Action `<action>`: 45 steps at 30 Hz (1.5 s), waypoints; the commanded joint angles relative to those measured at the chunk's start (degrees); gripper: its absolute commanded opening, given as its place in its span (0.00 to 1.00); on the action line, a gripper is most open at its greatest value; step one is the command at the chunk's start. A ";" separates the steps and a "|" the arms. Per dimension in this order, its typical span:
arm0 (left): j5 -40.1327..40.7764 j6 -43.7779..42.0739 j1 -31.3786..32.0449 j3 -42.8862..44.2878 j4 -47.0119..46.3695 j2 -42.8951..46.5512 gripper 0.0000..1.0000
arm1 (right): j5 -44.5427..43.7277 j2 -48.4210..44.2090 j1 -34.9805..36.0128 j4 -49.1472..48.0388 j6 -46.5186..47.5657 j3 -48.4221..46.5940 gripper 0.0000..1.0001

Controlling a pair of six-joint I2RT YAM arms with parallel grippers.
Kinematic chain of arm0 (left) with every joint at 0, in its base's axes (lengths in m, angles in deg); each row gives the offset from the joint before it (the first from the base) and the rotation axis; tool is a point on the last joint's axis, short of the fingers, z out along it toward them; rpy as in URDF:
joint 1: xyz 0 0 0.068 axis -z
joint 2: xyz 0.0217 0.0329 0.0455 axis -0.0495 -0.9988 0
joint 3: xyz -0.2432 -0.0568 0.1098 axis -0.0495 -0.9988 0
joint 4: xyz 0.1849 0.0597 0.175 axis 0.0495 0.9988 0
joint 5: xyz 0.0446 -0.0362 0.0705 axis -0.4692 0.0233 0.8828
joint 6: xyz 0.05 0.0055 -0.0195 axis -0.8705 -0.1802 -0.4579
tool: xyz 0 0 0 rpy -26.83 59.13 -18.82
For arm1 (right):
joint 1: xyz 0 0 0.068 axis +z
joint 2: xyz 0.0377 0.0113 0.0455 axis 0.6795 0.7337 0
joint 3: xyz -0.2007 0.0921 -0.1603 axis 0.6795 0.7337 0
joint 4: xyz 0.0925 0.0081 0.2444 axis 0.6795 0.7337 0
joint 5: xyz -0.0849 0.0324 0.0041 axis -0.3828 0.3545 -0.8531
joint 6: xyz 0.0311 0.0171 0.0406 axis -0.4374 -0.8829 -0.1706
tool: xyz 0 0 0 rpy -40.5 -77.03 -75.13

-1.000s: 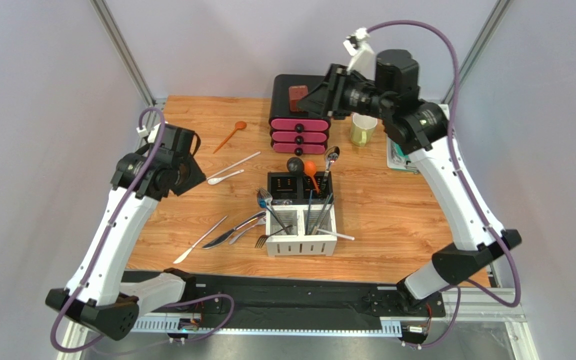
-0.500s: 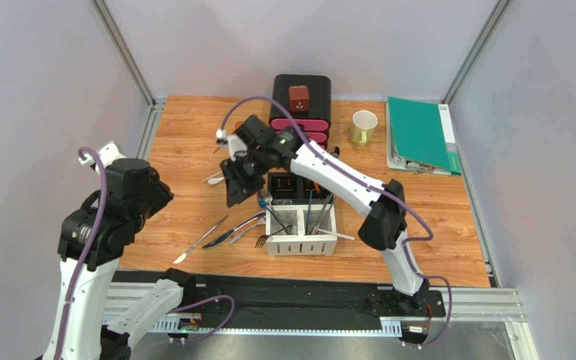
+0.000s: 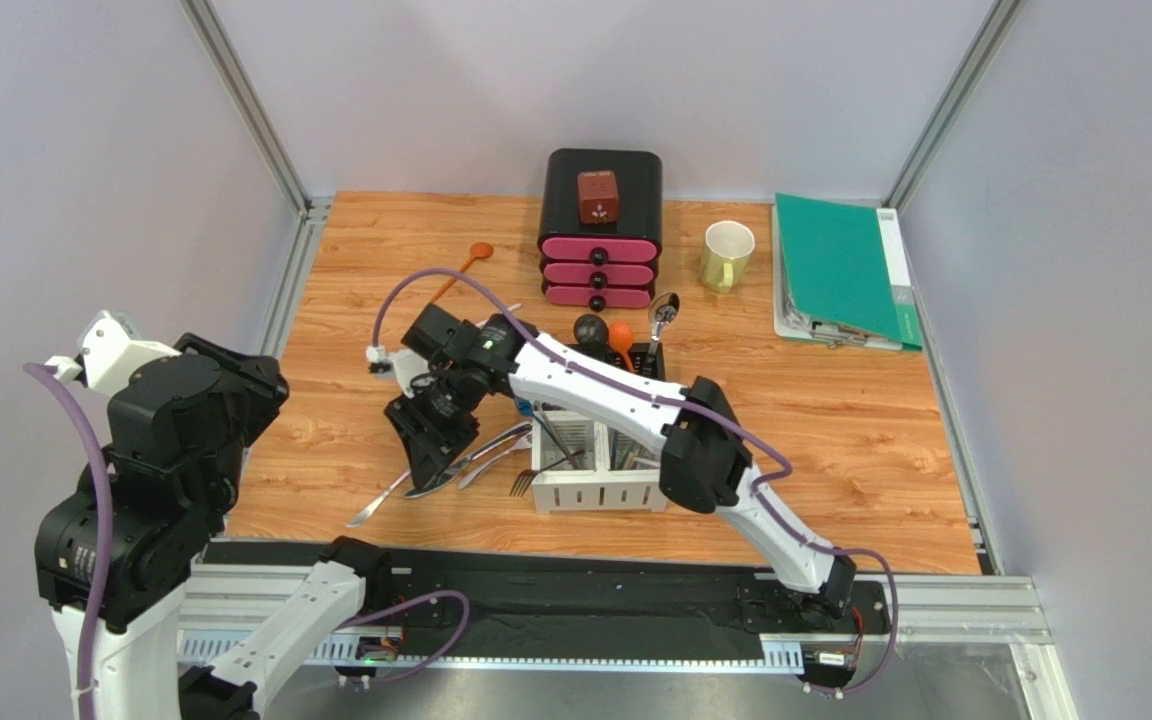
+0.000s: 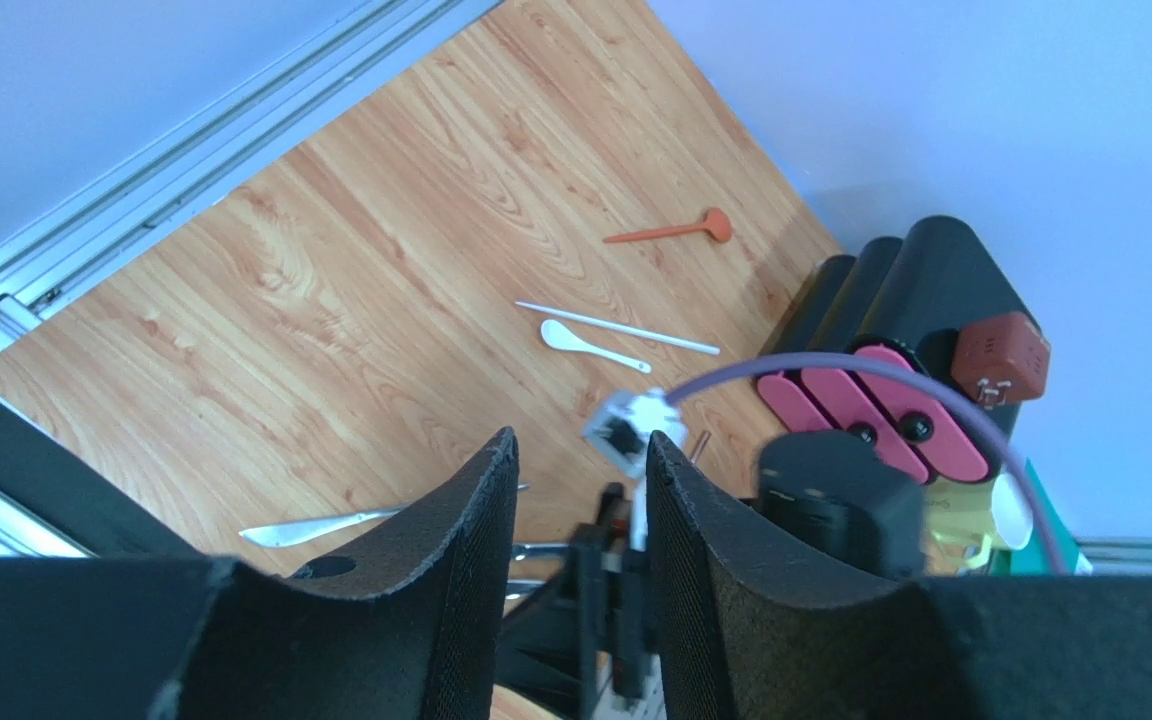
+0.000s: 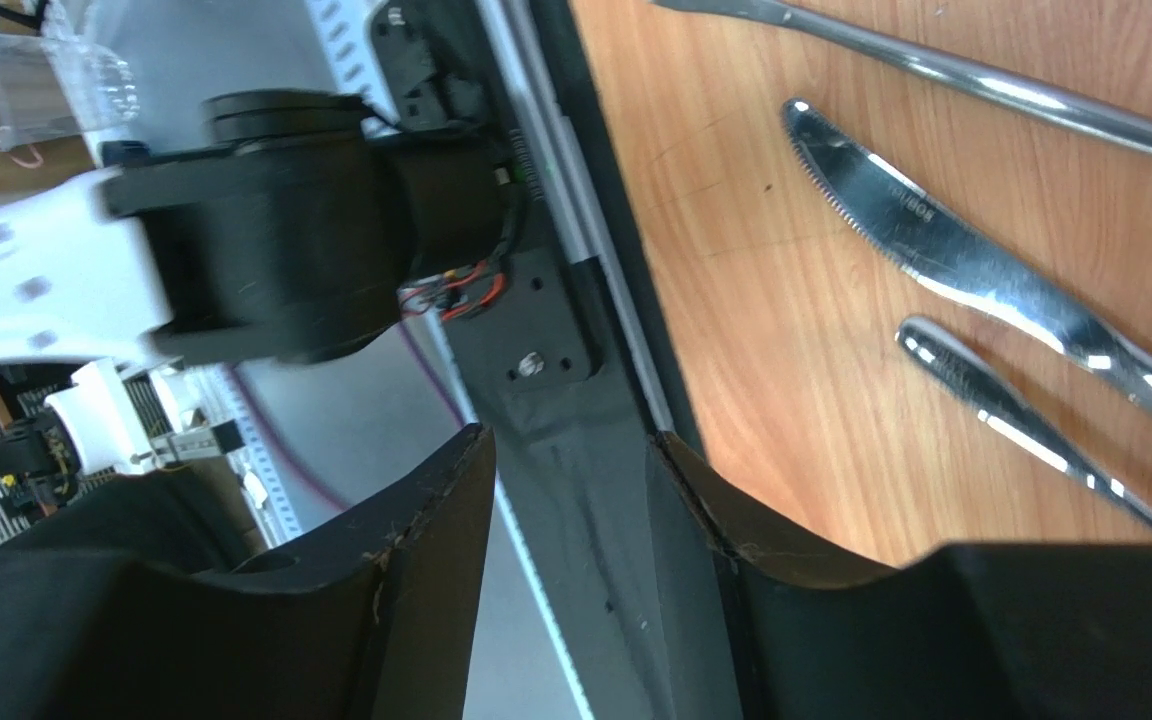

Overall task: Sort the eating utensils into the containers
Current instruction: Move the knife to the center of the board.

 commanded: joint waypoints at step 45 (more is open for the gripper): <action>-3.40 -6.47 -0.31 0.39 18.86 -6.21 0.33 | -14.82 21.01 0.65 -27.93 -11.98 -5.64 0.51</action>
